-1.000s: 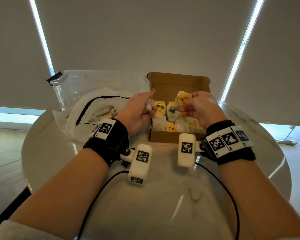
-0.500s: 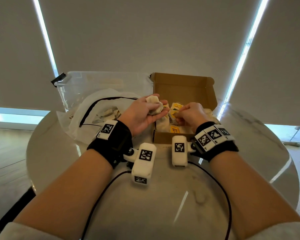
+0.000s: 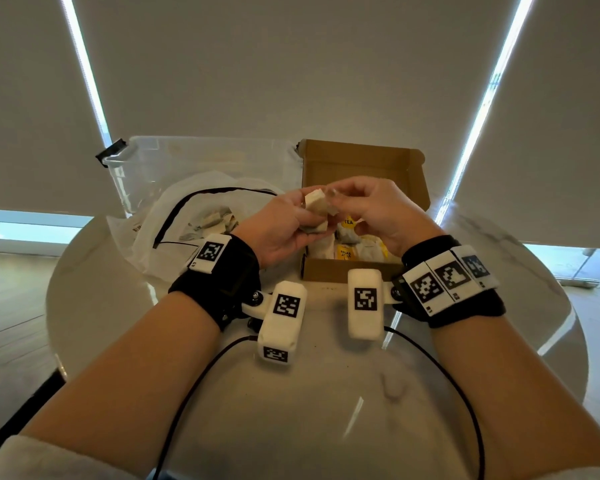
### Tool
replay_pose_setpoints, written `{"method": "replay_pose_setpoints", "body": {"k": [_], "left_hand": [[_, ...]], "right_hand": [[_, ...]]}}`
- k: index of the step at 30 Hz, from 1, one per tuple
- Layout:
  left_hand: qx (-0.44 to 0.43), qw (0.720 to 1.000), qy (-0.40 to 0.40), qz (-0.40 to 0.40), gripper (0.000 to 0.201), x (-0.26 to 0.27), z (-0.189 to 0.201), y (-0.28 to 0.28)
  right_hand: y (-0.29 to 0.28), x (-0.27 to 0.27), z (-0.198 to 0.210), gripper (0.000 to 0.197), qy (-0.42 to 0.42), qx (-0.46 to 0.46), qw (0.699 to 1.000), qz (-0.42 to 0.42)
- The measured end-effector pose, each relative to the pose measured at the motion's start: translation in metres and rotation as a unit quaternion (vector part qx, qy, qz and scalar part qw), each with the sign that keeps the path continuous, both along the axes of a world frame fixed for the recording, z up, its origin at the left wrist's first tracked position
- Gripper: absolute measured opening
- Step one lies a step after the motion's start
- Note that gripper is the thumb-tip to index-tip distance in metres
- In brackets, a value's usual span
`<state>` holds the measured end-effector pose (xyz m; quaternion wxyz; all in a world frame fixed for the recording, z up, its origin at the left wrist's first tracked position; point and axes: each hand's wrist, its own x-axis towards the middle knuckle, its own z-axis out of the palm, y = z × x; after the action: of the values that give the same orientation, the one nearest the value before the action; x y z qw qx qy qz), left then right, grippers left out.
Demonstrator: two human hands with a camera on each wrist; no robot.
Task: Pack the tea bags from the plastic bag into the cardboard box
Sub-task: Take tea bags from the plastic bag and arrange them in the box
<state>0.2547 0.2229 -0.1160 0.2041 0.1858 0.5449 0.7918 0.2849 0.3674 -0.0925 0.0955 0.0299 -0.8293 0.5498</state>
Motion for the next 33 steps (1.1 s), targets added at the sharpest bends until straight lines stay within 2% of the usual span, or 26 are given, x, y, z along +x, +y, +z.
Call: {"method": "replay_pose_setpoints", "body": {"k": [3, 6, 9, 12, 16, 20, 23, 24, 28, 30, 33], "left_hand": [[0.001, 1.000, -0.003, -0.011, 0.043, 0.001, 0.001, -0.001], [0.013, 1.000, -0.025, -0.004, 0.043, 0.000, 0.001, -0.001], [0.021, 0.998, -0.046, 0.039, 0.036, -0.002, 0.002, -0.001], [-0.010, 0.997, -0.026, 0.075, 0.031, -0.004, 0.000, -0.003], [-0.040, 0.996, -0.015, 0.074, 0.020, -0.002, -0.001, -0.001], [-0.086, 0.993, 0.038, 0.073, 0.010, 0.001, -0.003, 0.004], [-0.110, 0.984, 0.079, 0.112, 0.007, 0.003, -0.003, 0.005], [-0.124, 0.979, 0.097, 0.129, 0.007, 0.003, -0.002, 0.004], [-0.182, 0.943, 0.182, 0.209, 0.012, 0.002, 0.001, 0.000], [-0.204, 0.926, 0.219, 0.230, 0.010, 0.000, 0.002, -0.002], [-0.218, 0.916, 0.239, 0.236, 0.009, -0.001, 0.003, -0.004]], "right_hand": [[0.002, -0.001, -0.002, 0.017, -0.025, 0.002, 1.000, 0.012], [0.006, -0.001, -0.001, 0.011, -0.028, -0.050, 0.998, -0.009], [0.011, -0.001, 0.000, 0.013, -0.018, -0.097, 0.995, -0.031], [0.013, -0.001, 0.001, 0.009, -0.019, -0.130, 0.990, -0.041], [0.012, -0.001, 0.002, 0.006, -0.049, -0.184, 0.981, -0.032], [0.010, -0.002, 0.001, 0.010, -0.069, -0.248, 0.966, -0.017], [0.006, -0.001, 0.001, 0.009, -0.080, -0.272, 0.959, -0.008], [0.004, 0.000, 0.002, 0.009, -0.082, -0.261, 0.962, -0.005], [0.002, 0.000, 0.005, 0.046, -0.052, -0.059, 0.996, -0.038], [0.002, 0.002, 0.002, 0.042, -0.016, -0.001, 1.000, -0.017], [0.003, 0.004, -0.003, 0.024, 0.013, 0.032, 0.999, -0.001]]}}
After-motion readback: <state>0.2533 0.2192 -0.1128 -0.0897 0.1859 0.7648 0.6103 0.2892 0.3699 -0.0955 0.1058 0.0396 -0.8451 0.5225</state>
